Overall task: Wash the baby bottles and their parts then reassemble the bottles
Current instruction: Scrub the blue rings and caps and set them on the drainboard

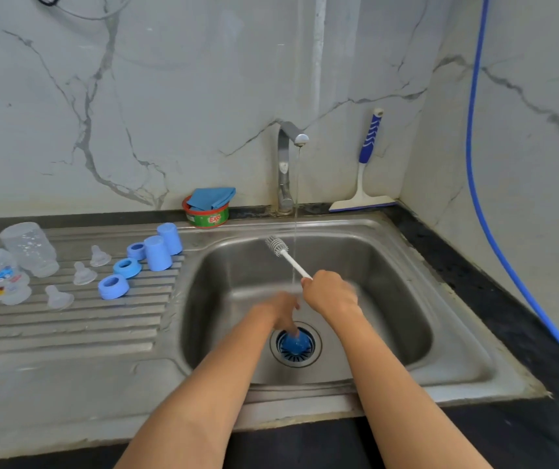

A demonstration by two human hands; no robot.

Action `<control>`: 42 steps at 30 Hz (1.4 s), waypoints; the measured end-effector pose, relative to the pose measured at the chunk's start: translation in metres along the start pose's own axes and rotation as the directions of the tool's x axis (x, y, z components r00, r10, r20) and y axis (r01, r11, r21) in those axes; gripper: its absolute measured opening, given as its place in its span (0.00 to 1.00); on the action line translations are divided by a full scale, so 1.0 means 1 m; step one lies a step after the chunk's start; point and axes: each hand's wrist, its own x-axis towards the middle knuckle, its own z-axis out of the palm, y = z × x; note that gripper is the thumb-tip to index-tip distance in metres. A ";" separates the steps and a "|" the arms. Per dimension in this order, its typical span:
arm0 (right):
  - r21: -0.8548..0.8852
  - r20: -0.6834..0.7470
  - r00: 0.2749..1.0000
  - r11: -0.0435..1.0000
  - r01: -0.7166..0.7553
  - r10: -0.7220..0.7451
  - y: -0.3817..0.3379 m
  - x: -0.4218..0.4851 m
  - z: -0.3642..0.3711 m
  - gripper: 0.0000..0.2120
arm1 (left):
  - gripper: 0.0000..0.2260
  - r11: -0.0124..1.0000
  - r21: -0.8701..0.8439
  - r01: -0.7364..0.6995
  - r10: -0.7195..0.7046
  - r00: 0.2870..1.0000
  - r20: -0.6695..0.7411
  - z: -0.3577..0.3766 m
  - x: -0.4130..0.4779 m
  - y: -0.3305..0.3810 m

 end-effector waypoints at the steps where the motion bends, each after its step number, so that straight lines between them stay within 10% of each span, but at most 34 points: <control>1: 0.002 0.001 1.000 1.000 0.003 -0.003 0.000 0.000 0.001 0.18 | 0.33 0.998 0.055 -0.034 0.030 0.997 0.069 0.008 0.005 0.004; 7: 0.002 -0.021 1.000 1.000 0.017 -0.017 0.004 0.006 0.004 0.18 | 0.35 0.931 0.337 -0.142 0.043 0.958 0.284 0.037 0.034 0.020; 12: 0.000 -0.014 1.000 1.000 0.016 -0.016 0.003 0.009 0.006 0.19 | 0.29 0.896 0.432 -0.101 0.015 0.980 0.197 0.054 0.040 0.014; 17: 0.029 -0.073 0.997 0.999 -0.037 0.039 0.005 0.010 -0.001 0.19 | 0.18 0.981 -0.187 0.052 -0.092 0.974 -0.208 0.036 0.045 -0.008; 21: 0.056 -0.153 0.985 0.996 -0.065 0.073 0.004 0.011 -0.004 0.20 | 0.16 0.397 -0.907 -0.142 -0.416 0.853 -0.315 -0.016 0.037 -0.006; 27: 0.114 -0.193 0.976 0.990 -0.083 0.104 0.006 0.013 -0.005 0.21 | 0.19 -0.191 -0.949 -0.251 -0.315 0.931 -0.183 -0.057 0.026 0.011; 33: 0.141 -0.203 0.972 0.986 -0.087 0.115 0.005 0.015 -0.004 0.21 | 0.12 -0.519 -0.848 -0.106 -0.208 0.978 0.005 -0.072 0.018 0.028; 42: 0.183 -0.237 0.962 0.979 -0.090 0.133 0.007 0.017 -0.007 0.21 | 0.24 -0.744 -0.667 -0.050 -0.196 0.970 0.146 -0.072 0.024 0.026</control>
